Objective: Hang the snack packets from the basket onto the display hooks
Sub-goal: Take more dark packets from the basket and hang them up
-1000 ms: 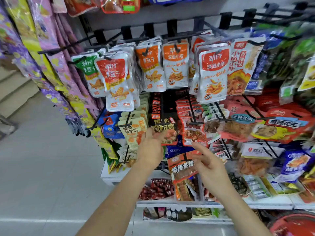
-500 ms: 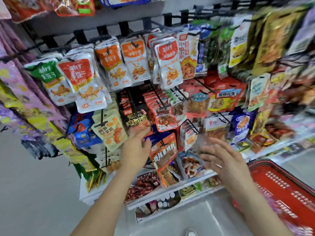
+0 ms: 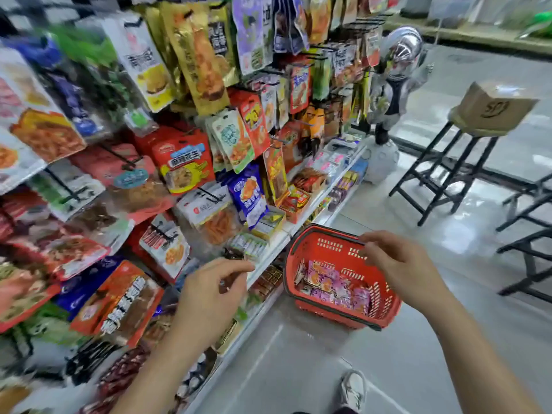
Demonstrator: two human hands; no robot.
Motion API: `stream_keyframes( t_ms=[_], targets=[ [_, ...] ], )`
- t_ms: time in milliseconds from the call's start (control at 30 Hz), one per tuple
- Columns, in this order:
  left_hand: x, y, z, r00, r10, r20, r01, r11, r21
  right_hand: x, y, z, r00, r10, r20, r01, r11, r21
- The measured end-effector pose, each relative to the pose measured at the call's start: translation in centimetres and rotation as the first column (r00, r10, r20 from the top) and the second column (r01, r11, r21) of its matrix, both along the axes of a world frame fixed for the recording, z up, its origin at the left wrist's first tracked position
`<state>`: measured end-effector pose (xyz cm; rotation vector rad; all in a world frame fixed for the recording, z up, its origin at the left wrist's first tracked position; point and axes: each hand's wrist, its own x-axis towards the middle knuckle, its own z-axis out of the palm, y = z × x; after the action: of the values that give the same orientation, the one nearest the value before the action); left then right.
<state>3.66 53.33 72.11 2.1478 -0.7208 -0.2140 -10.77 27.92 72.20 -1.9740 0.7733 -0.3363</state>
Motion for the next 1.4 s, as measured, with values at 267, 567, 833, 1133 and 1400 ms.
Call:
stream_keyframes(
  t_ms=[267,567,833,1133,1400],
  targets=[
    [-0.9,-17.8,-7.9,0.976,-0.191,-0.103,0.204,0.969,0.139,-3.1,-14.2,-5.4,0.978,-0.068,-0.199,0.077,0.996,0.04],
    [1.0,-29.6,-18.0,0.922,-0.202,-0.33,0.325,0.867,0.377,0.5,-22.6,-19.7,0.95,-0.084,-0.302,0.264,0.733,0.627],
    [9.2,-36.6,-38.6,0.886,-0.291,-0.362,0.456,0.696,0.555,7.0,-25.8,-40.8,0.887,-0.101,-0.45,0.425,0.557,0.714],
    [14.7,-42.4,-65.2,0.724,-0.603,-0.337,0.54,0.19,0.82,11.3,-25.3,-65.1,0.849,-0.017,-0.527,0.458,0.52,0.721],
    [15.4,-45.4,-76.5,0.64,-0.697,-0.323,0.457,0.008,0.889,12.8,-26.2,-74.8,0.804,-0.155,-0.574,0.56,0.524,0.642]
  ],
)
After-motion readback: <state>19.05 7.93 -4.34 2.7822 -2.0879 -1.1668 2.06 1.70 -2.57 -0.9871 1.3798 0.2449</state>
